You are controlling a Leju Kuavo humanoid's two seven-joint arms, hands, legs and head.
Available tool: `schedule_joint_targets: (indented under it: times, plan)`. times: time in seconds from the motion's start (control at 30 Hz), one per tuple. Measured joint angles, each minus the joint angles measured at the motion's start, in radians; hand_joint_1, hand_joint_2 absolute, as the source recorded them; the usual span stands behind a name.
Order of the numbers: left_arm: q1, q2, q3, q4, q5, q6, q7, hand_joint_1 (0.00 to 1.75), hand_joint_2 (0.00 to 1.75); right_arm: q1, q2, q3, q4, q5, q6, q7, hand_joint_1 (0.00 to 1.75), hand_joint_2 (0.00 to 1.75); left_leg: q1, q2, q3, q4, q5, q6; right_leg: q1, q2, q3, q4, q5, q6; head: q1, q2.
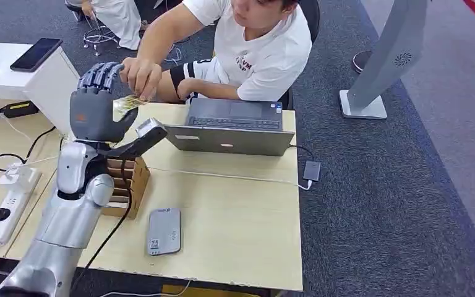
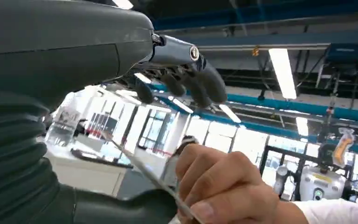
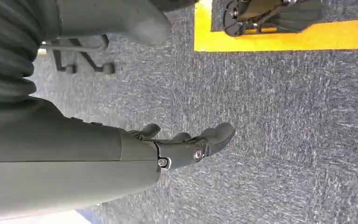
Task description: Pass the card to the sensor for recognition and then transmit it.
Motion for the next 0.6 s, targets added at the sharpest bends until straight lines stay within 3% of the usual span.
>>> schedule_joint_targets:
  times: [0.2, 0.6]
  plan:
    - [-0.02, 0.019, -0.04, 0.018, -0.049, 0.008, 0.011, 1.75, 1.75, -0.001, 0.003, 0.014, 0.0, 0.021, -0.002, 0.014, 0.0, 1.75, 0.0, 0.0, 0.0, 0.0, 0.0, 0.0, 0.0, 0.0, 0.0, 0.0, 0.0, 0.0, 0.0, 0.0]
    - [-0.041, 0.022, -0.071, 0.058, -0.013, 0.002, 0.0, 1.75, 1.75, 0.0, 0.007, 0.023, 0.001, 0.032, -0.008, 0.024, 0.0, 1.75, 0.0, 0.0, 0.0, 0.0, 0.0, 0.0, 0.0, 0.0, 0.0, 0.0, 0.0, 0.0, -0.001, 0.0]
